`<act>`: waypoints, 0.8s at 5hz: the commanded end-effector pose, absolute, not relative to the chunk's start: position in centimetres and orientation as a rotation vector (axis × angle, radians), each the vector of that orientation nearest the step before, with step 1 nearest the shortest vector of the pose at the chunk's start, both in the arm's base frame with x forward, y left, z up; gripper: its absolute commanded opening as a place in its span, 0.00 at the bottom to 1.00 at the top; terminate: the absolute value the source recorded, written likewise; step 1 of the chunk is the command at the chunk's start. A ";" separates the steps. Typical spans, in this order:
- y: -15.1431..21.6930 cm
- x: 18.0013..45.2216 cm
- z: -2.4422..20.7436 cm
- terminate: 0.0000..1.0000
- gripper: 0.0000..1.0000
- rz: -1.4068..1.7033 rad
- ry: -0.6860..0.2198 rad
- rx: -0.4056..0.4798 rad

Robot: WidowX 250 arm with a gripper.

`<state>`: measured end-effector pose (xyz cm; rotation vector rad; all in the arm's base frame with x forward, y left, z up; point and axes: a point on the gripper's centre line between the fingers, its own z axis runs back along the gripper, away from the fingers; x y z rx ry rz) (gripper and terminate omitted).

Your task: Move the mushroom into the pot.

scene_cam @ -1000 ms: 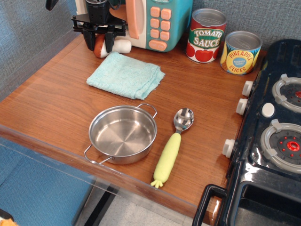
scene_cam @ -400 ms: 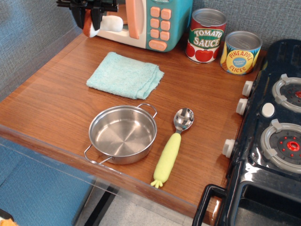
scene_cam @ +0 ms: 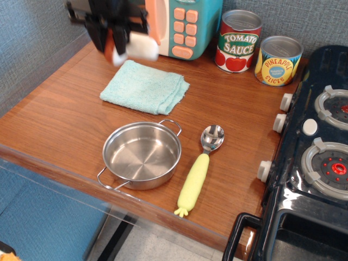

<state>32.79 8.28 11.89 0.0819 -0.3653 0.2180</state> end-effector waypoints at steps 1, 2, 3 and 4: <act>4.8 28.6 11.6 0.00 0.00 0.090 -0.320 0.048; 3.7 27.4 10.4 0.00 0.00 0.061 -0.261 0.037; 2.8 26.5 9.9 0.00 0.00 0.022 -0.212 0.032; 2.0 26.3 9.7 0.00 1.00 -0.020 -0.177 0.057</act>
